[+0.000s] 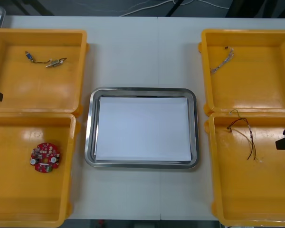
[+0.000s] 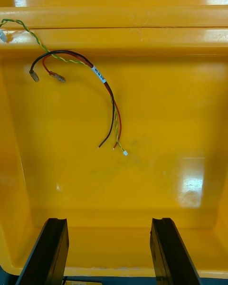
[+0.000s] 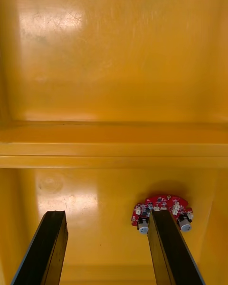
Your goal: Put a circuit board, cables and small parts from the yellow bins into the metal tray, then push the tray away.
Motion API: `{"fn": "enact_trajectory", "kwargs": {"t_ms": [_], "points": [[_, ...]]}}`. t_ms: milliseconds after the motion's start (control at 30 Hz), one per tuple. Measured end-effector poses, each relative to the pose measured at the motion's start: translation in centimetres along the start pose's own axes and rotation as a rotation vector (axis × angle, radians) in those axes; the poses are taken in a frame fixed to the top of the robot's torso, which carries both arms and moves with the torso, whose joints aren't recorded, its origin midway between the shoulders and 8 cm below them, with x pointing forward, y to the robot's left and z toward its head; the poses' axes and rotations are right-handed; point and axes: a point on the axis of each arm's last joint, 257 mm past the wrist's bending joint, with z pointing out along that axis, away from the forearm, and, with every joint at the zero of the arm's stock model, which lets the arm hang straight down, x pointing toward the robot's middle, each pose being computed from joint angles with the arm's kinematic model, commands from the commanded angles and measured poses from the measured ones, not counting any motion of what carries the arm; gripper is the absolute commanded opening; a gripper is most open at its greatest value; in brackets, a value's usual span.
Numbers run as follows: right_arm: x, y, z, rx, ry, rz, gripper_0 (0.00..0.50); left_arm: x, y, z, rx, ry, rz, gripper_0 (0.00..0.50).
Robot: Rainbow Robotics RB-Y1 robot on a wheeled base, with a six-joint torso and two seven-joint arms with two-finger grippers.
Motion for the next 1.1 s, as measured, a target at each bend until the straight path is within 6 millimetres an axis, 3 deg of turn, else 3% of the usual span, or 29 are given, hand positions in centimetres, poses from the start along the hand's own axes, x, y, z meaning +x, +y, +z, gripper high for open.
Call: {"fn": "enact_trajectory", "kwargs": {"t_ms": [567,933,1100], "points": [[-0.1,-0.2,0.1,-0.002,0.008,0.009,0.500,-0.1,-0.7,-0.2,0.018,-0.006,0.017,0.500],[-0.7,-0.5,1.8,-0.029,0.041,0.057,0.500,0.2,-1.8,-0.4,0.050,-0.004,0.042,0.500],[-1.3,0.0,3.3,-0.030,0.019,0.053,0.500,2.4,-2.1,-0.3,0.027,0.002,0.086,0.500]]}}
